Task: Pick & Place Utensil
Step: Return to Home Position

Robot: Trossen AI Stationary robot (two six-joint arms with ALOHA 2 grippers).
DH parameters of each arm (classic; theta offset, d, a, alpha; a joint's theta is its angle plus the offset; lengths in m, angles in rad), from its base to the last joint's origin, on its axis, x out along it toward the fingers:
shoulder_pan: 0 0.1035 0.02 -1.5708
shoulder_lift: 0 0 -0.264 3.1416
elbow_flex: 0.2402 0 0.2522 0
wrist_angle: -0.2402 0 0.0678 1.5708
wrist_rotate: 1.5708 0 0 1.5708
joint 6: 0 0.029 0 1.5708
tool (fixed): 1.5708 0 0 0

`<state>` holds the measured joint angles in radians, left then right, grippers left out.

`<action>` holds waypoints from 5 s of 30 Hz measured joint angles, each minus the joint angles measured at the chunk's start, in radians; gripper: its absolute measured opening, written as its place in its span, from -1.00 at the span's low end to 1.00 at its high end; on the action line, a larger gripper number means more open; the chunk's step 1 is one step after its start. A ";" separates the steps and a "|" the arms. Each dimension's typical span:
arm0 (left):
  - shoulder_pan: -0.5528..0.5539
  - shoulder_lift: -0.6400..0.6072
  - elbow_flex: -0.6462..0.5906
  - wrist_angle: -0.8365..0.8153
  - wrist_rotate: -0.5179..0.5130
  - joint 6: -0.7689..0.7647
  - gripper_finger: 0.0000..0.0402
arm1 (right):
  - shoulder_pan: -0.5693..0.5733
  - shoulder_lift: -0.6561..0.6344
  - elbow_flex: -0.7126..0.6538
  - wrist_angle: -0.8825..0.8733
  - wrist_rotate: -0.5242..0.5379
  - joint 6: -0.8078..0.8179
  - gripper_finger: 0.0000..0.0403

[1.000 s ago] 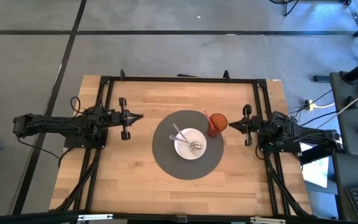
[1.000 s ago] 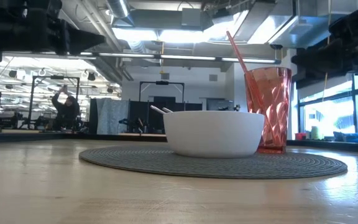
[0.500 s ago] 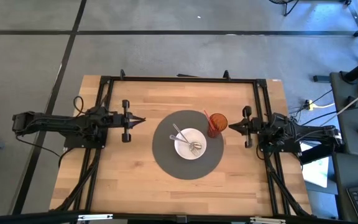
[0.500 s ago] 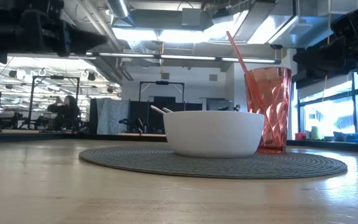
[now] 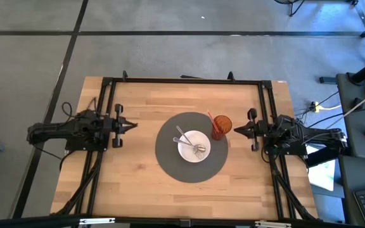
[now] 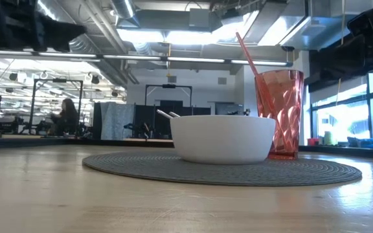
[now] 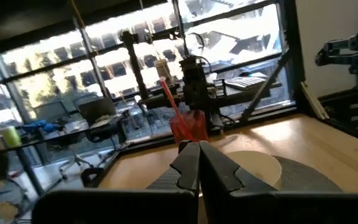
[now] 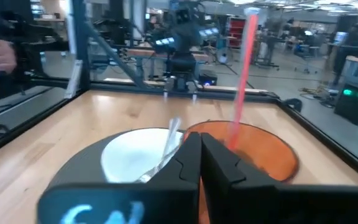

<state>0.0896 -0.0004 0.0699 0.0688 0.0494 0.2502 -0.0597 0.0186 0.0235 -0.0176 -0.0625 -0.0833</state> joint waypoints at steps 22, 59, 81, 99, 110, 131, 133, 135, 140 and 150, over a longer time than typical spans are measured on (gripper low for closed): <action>-0.001 0.026 -0.061 0.048 -0.005 0.040 -0.99 | 0.000 0.014 -0.016 0.050 -0.040 0.027 -0.98; -0.001 0.027 -0.061 0.054 -0.006 0.033 -0.97 | 0.000 0.014 -0.016 0.049 -0.035 0.027 -0.91; -0.001 0.027 -0.061 0.054 -0.007 0.033 -0.97 | 0.000 0.014 -0.016 0.049 -0.035 0.027 -0.89; -0.001 0.027 -0.062 0.054 -0.007 0.033 -0.97 | 0.000 0.014 -0.016 0.049 -0.035 0.027 -0.89; -0.001 0.027 -0.061 0.054 -0.007 0.033 -0.97 | -0.001 0.014 -0.016 0.049 -0.035 0.027 -0.89; -0.001 0.027 -0.062 0.054 -0.007 0.033 -0.97 | 0.000 0.014 -0.017 0.049 -0.035 0.027 -0.89; -0.001 0.027 -0.061 0.054 -0.007 0.033 -0.97 | 0.000 0.014 -0.016 0.049 -0.035 0.027 -0.89; -0.001 0.027 -0.062 0.054 -0.007 0.033 -0.97 | 0.000 0.014 -0.016 0.049 -0.035 0.027 -0.89; -0.001 0.027 -0.061 0.054 -0.007 0.033 -0.97 | 0.000 0.014 -0.017 0.049 -0.035 0.027 -0.89; -0.001 0.027 -0.062 0.054 -0.007 0.033 -0.97 | -0.001 0.014 -0.017 0.049 -0.035 0.027 -0.89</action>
<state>0.0890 0.0261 0.0084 0.1229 0.0422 0.2832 -0.0603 0.0322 0.0067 0.0315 -0.0977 -0.0566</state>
